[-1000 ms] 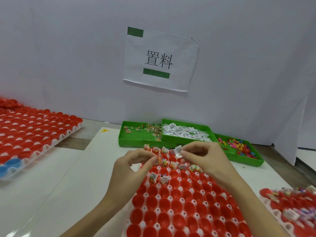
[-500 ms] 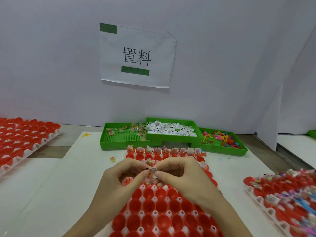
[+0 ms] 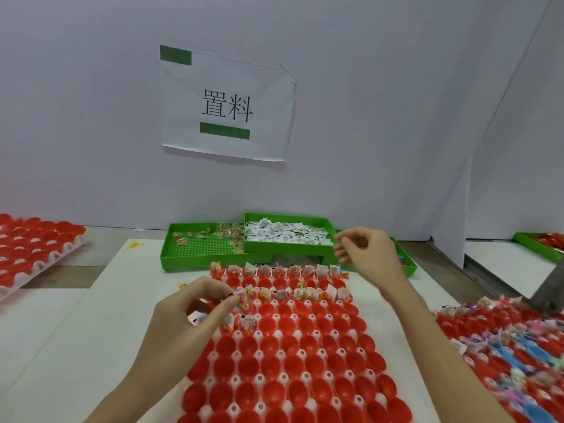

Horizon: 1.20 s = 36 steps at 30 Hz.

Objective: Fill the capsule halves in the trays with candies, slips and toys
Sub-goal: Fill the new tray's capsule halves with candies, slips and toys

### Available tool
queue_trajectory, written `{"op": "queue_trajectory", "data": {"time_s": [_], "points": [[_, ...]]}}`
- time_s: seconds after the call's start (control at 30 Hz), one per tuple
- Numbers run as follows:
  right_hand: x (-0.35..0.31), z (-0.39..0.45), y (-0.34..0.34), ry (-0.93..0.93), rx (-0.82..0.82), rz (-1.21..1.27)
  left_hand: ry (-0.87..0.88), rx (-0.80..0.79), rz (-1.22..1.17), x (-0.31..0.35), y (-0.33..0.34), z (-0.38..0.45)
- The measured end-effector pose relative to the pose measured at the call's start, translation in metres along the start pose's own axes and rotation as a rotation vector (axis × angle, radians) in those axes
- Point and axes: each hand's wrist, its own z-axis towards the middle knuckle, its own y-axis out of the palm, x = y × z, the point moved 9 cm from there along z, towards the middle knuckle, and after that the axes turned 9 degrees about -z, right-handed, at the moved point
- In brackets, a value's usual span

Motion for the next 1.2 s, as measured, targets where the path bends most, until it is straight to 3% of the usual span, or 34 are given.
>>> {"op": "queue_trajectory", "data": {"time_s": [0.17, 0.33, 0.6, 1.2], "points": [[0.054, 0.066, -0.002, 0.067, 0.001, -0.37, 0.011, 0.027, 0.018, 0.0, -0.007, 0.003], [0.095, 0.088, 0.023, 0.101, -0.191, -0.647, 0.032, 0.047, 0.024, 0.001, -0.011, 0.004], [0.103, 0.109, 0.035, 0.234, -0.31, -0.67, 0.036, 0.029, 0.028, 0.004, -0.006, 0.002], [0.107, 0.101, 0.02, 0.168, 0.061, -0.364, 0.063, 0.026, 0.038, 0.01, -0.007, 0.004]]}}
